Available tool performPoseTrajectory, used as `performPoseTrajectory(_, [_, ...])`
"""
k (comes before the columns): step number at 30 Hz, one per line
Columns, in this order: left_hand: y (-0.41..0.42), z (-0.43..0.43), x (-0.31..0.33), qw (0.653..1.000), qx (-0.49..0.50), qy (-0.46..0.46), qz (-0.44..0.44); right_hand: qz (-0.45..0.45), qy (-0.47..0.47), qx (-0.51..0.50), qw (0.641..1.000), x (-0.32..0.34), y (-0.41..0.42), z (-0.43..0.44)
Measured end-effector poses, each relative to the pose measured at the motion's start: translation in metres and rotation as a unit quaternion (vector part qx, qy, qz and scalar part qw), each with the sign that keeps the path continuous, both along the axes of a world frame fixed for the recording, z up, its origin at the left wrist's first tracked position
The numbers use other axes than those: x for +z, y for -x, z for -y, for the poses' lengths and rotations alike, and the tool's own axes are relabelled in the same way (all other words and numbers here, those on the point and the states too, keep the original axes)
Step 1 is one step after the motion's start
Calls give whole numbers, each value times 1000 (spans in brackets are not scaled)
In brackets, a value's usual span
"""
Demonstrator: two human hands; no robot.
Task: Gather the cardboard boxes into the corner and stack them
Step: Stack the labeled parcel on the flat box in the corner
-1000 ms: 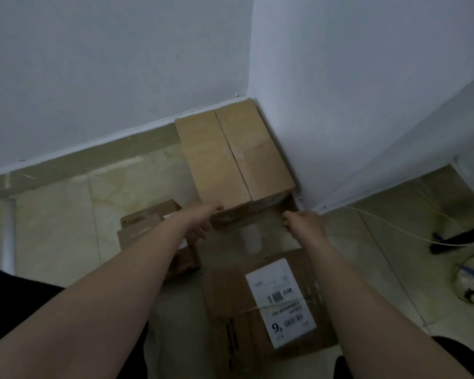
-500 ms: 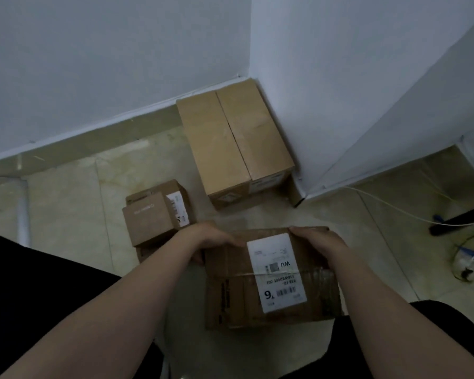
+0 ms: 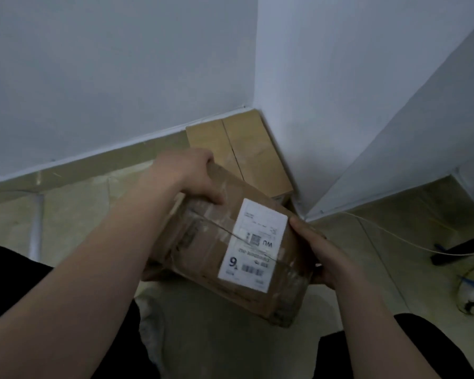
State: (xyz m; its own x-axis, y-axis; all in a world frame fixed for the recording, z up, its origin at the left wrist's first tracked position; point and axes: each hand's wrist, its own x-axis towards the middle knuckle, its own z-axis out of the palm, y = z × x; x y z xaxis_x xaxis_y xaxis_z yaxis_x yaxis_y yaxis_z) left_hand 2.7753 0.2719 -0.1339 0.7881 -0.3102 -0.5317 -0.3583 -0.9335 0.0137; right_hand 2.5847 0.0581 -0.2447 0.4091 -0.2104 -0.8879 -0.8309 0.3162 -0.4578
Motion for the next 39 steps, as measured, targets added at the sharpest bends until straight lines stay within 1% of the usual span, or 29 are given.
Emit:
performPoseTrajectory(2, [-18, 3, 10, 998, -1, 52, 38, 23, -21, -5, 1000, 2, 0, -7])
performPoseTrajectory(4, [-33, 8, 18, 986, 13, 151, 65, 48, -51, -47, 996, 3, -1, -15])
performPoseTrajectory(6, [-44, 12, 14, 966, 9, 253, 60, 67, -82, -107, 989, 6, -4, -25])
performPoseTrajectory(8, [-46, 14, 1, 953, -10, 299, 52, 84, -90, -152, 981, 6, -10, -37])
performPoseTrajectory(9, [-45, 14, -9, 946, -2, 317, 65, 90, -90, -168, 978, 5, -13, -42])
performPoseTrajectory(10, [-45, 11, -18, 935, 29, 341, 97, 97, -87, -179, 975, 4, -17, -47])
performPoseTrajectory(12, [-39, 4, -32, 890, 149, 393, 175, 122, -88, -194, 969, 5, -25, -52])
performPoseTrajectory(13, [-35, -1, -36, 869, 218, 397, 200, 132, -93, -201, 966, 6, -30, -54])
performPoseTrajectory(14, [-30, -7, -42, 857, 278, 384, 202, 140, -99, -205, 964, 8, -36, -56])
performPoseTrajectory(15, [-25, -12, -48, 853, 321, 370, 179, 146, -102, -210, 961, 9, -42, -56])
performPoseTrajectory(16, [-19, -17, -55, 853, 353, 363, 129, 150, -102, -212, 960, 9, -49, -56])
performPoseTrajectory(18, [-6, -22, -66, 841, 383, 382, 6, 152, -96, -212, 961, 10, -64, -55])
performPoseTrajectory(20, [4, -23, -75, 810, 398, 424, -83, 148, -93, -210, 962, 12, -77, -50])
performPoseTrajectory(22, [9, -19, -79, 774, 418, 458, -126, 147, -89, -198, 965, 13, -87, -44])
performPoseTrajectory(25, [8, -15, -81, 731, 445, 495, -152, 140, -74, -186, 970, 14, -102, -38])
performPoseTrajectory(32, [-5, -10, -82, 676, 482, 529, -176, 156, -49, -173, 971, 12, -122, -39])
performPoseTrajectory(35, [-11, -6, -85, 663, 495, 531, -181, 156, -47, -166, 973, 14, -129, -37])
performPoseTrajectory(39, [-24, -3, -86, 669, 491, 524, -191, 158, -38, -176, 971, 13, -140, -36])
